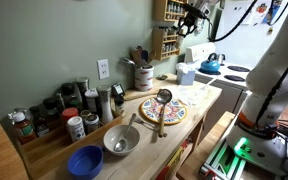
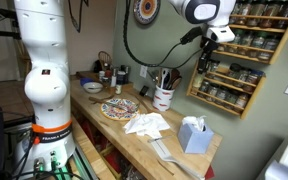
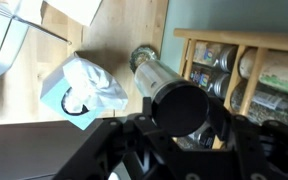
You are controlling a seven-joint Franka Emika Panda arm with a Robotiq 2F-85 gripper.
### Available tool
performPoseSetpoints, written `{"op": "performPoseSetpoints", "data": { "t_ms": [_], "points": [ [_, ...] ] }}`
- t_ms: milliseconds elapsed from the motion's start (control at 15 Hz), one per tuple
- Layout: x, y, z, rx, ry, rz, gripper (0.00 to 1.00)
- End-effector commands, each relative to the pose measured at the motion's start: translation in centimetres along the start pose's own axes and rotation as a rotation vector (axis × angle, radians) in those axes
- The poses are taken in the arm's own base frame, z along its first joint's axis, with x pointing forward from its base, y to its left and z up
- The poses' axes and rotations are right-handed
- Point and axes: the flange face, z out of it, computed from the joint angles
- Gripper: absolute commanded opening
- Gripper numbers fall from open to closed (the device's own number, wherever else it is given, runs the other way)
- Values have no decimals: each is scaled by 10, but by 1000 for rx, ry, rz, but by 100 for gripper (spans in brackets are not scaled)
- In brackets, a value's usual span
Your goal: Put the spice bottle on the counter
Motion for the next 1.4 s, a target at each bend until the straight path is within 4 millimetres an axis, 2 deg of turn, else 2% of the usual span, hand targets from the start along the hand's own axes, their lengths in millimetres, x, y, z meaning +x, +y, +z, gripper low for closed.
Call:
{"op": "performPoseSetpoints", "data": {
  "t_ms": [0, 267, 333, 600, 667, 1067, 1333],
  "points": [
    [-24, 12, 21, -62, -49, -78, 32],
    [-34, 22, 44, -105, -68, -111, 32],
    [-27, 12, 45, -90, -73, -88, 57],
    [-28, 16, 50, -102, -79, -96, 57],
    [-29, 16, 50, -102, -78, -97, 32],
    [-67, 15, 97, -88, -126, -227, 32],
    [-91, 24, 136, -40, -155, -310, 32]
  ]
}}
